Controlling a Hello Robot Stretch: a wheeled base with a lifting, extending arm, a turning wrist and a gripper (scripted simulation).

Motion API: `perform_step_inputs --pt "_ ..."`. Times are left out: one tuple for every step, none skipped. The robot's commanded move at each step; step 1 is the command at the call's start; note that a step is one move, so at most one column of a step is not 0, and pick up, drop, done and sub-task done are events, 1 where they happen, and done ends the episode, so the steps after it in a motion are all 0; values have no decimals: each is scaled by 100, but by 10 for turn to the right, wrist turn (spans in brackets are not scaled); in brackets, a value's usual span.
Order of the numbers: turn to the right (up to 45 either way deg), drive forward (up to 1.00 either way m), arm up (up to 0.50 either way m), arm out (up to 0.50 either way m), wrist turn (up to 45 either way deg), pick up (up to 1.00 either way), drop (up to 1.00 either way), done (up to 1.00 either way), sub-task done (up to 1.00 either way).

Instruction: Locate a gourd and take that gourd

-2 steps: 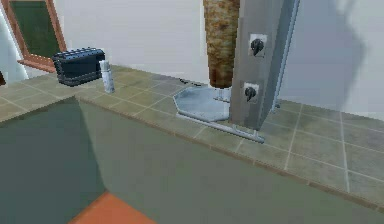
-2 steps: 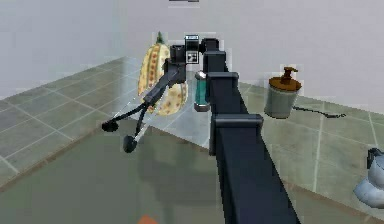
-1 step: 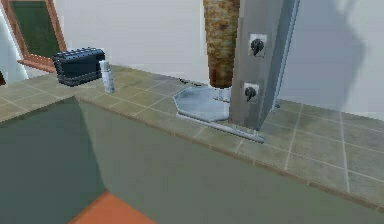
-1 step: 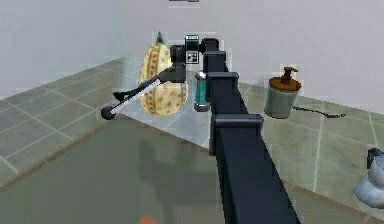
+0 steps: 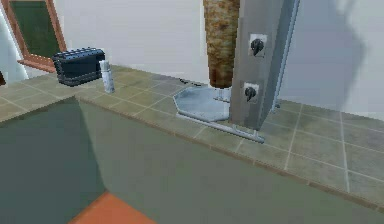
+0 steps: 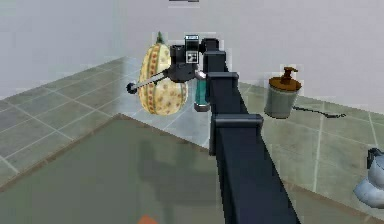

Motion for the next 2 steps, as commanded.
perform_step_inputs --pt "0 0 0 0 180 0 0 0 0" --pt "0 0 0 0 0 100 0 0 0"
